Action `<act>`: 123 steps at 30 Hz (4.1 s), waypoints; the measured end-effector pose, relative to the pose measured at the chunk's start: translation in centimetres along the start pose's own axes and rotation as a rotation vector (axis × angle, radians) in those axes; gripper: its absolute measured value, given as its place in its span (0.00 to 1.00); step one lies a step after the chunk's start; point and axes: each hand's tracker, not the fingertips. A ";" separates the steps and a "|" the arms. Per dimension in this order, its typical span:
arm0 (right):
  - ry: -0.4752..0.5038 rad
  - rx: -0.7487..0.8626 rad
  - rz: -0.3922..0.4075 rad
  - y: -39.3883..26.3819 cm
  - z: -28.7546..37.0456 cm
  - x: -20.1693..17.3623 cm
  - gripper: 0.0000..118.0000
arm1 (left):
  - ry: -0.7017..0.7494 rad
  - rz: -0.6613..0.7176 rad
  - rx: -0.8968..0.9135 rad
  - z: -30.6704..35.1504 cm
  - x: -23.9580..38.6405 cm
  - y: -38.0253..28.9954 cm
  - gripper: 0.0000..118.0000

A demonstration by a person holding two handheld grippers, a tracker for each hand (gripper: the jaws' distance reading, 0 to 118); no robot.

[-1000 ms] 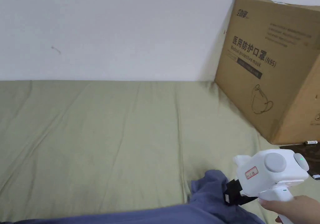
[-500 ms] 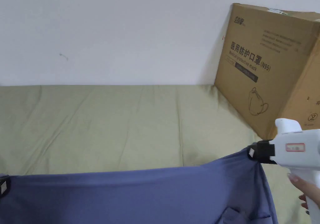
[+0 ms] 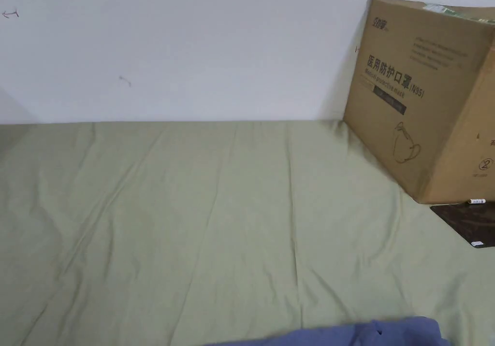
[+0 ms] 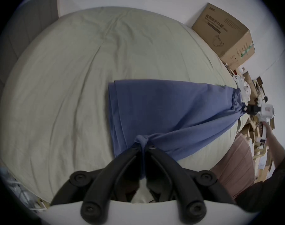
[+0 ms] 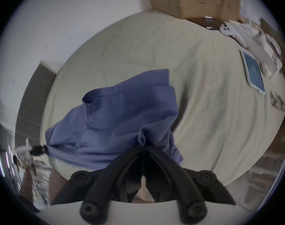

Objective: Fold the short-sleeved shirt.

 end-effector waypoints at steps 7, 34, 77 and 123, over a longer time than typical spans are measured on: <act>-0.020 0.060 0.131 2.2 4.6 -4.8 0.95 | -0.060 0.124 0.195 6.5 1.3 2.2 0.89; 0.305 0.992 0.268 -6.3 18.5 -18.3 0.00 | -0.569 0.215 0.650 16.1 0.6 1.3 0.00; 0.340 0.659 0.280 -5.6 14.2 -21.1 0.00 | 0.014 0.020 0.179 3.4 9.1 3.6 0.02; 0.330 0.559 0.240 -5.2 11.8 -17.5 0.00 | -0.495 0.500 0.123 0.3 -5.6 0.0 1.00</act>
